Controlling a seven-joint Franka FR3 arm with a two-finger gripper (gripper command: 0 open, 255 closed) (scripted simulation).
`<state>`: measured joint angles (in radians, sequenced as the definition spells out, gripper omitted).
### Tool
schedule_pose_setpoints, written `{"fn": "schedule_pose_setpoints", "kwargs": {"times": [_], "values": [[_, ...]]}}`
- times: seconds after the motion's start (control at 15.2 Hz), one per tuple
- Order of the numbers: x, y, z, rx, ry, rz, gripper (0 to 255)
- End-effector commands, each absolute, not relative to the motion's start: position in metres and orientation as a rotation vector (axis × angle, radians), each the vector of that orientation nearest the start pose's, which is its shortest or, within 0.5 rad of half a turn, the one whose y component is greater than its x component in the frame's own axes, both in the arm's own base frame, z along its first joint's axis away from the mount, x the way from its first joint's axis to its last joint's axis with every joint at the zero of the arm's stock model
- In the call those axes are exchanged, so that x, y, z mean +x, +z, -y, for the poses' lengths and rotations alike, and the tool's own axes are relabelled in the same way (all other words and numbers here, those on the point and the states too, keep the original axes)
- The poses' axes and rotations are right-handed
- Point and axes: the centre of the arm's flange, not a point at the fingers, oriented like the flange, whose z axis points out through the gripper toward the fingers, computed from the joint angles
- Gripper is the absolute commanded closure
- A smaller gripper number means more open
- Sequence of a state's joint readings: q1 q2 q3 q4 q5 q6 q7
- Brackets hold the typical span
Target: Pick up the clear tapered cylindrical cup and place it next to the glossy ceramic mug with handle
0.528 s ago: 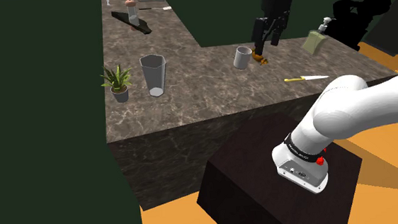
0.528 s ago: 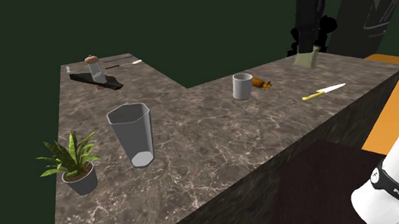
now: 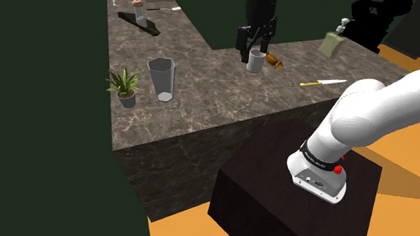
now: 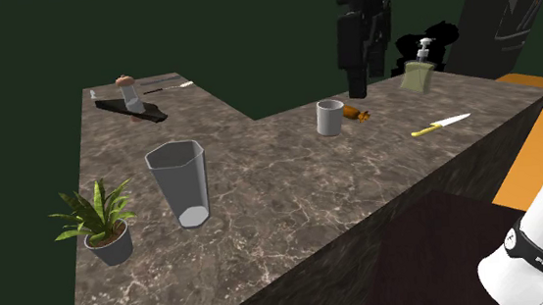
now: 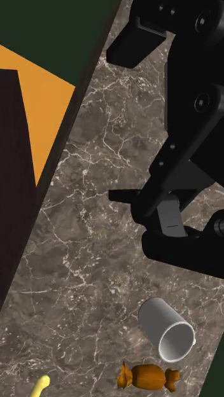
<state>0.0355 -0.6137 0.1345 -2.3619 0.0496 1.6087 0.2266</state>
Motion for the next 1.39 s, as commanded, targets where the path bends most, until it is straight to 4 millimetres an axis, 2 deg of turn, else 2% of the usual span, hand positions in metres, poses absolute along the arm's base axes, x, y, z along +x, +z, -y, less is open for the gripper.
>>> {"fn": "schedule_pose_setpoints", "kwargs": {"times": [0.0, 1.32], "values": [[0.366, 0.524, -0.084, -3.188, 0.200, -0.152, 0], [0.570, 0.443, -0.216, -3.222, 0.076, -0.206, 0]]}}
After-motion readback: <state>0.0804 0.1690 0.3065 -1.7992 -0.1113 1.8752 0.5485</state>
